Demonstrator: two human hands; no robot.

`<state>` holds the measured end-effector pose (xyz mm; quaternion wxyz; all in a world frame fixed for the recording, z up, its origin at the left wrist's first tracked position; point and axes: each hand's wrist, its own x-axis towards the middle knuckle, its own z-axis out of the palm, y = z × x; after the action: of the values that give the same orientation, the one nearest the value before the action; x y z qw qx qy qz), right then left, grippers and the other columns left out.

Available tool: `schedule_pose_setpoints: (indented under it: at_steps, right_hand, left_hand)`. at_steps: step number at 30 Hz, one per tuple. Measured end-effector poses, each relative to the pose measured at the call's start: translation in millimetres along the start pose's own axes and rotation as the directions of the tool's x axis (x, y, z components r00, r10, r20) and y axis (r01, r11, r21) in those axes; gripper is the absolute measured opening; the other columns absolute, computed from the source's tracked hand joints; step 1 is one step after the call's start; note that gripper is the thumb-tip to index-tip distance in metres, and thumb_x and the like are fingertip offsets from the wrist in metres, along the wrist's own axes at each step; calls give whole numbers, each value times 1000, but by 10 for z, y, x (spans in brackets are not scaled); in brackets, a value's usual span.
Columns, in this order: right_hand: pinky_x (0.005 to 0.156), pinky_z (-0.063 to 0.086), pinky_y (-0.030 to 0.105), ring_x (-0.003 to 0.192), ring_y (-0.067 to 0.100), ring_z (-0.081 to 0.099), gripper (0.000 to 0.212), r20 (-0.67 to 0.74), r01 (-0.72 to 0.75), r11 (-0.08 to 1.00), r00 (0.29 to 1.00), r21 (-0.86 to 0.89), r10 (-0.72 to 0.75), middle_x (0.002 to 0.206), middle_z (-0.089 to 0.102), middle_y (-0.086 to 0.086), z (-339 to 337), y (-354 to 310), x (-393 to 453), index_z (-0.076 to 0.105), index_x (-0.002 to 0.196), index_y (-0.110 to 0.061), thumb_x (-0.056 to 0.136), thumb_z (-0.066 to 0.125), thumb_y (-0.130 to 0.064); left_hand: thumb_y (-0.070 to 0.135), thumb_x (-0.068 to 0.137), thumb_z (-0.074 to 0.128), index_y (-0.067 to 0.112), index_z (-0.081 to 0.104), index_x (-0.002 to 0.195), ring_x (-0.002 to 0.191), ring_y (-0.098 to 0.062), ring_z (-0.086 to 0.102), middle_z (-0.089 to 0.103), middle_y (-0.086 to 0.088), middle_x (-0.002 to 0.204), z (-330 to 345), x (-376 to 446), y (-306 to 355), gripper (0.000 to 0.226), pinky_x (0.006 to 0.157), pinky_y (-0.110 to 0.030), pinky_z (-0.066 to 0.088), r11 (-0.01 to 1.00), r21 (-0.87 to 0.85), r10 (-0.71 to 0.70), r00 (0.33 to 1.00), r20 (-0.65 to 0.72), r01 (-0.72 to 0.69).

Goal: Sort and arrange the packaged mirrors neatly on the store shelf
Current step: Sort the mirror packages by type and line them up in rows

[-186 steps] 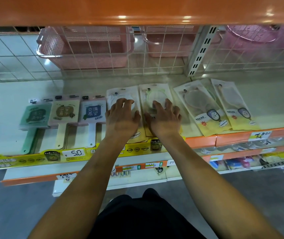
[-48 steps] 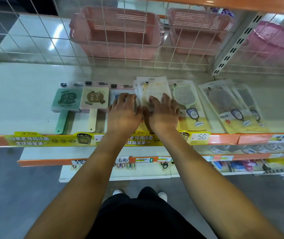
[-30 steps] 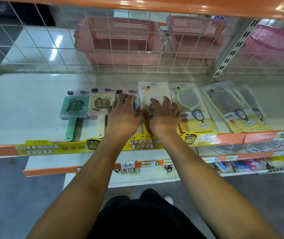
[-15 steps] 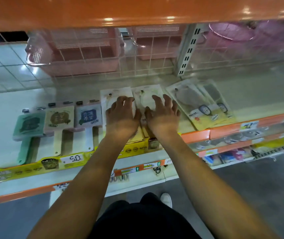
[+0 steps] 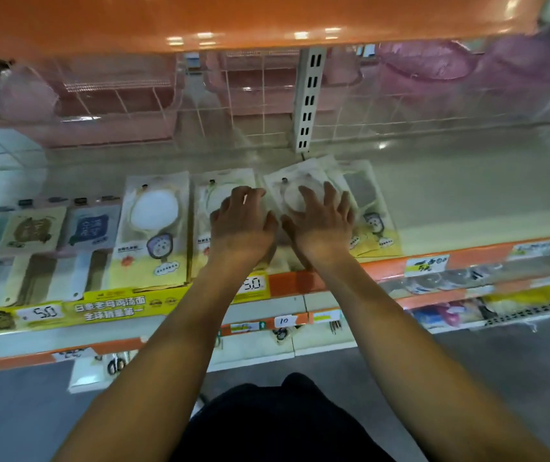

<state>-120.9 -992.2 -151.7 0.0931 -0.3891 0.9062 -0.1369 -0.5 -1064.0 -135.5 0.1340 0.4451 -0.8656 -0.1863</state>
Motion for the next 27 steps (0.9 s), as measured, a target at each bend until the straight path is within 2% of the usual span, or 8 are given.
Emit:
schedule_pose_setpoints:
  at_steps: [3,10,15,17,21,27]
  right_hand:
    - [118,12,55,147,43,3,63,27,27,999,999,-36,-26,160,8,8,-6,106,80,29,143,-38,89,50,-63]
    - [110,26,51,141,39,16,70,70,20,996,997,-82,-14,158,15,11,-55,158,160,33,140,-35,82,56,-67]
    - [106,30,53,139,42,17,64,142,52,985,989,-161,-29,159,7,4,-137,115,155,29,140,-41,85,57,-59]
    - [101,34,53,133,42,23,55,150,61,977,988,-205,-30,154,16,3,-162,82,142,34,136,-40,87,56,-54]
    - [98,36,53,124,40,29,34,99,40,980,995,-196,-21,141,33,1,-112,16,136,45,123,-38,91,54,-46]
    - [95,38,51,117,36,37,28,-8,25,994,1000,-107,-26,134,44,-3,-37,9,151,55,119,-38,93,53,-49]
  left_hand:
    - [36,92,50,21,47,133,125,-27,46,45,-3,138,67,-5,100,44,97,-43,36,1000,15,-12,1000,-15,12]
    - [36,92,50,22,47,132,124,-26,47,44,-2,137,156,6,184,42,96,-43,37,999,33,-19,1000,-17,20]
    - [35,92,50,22,48,131,124,-26,47,45,-2,137,126,123,215,41,98,-44,37,1000,22,9,1000,-14,-8]
    - [35,92,50,22,48,131,124,-26,46,45,-2,137,118,156,227,41,99,-45,36,1000,7,28,1000,-11,-27]
    - [35,91,51,22,49,130,124,-26,47,46,-2,137,94,186,162,41,98,-45,37,999,-2,51,998,-24,-51]
    - [35,91,51,20,49,132,124,-26,47,46,-2,136,25,174,45,43,99,-45,38,996,-27,85,996,-22,-85]
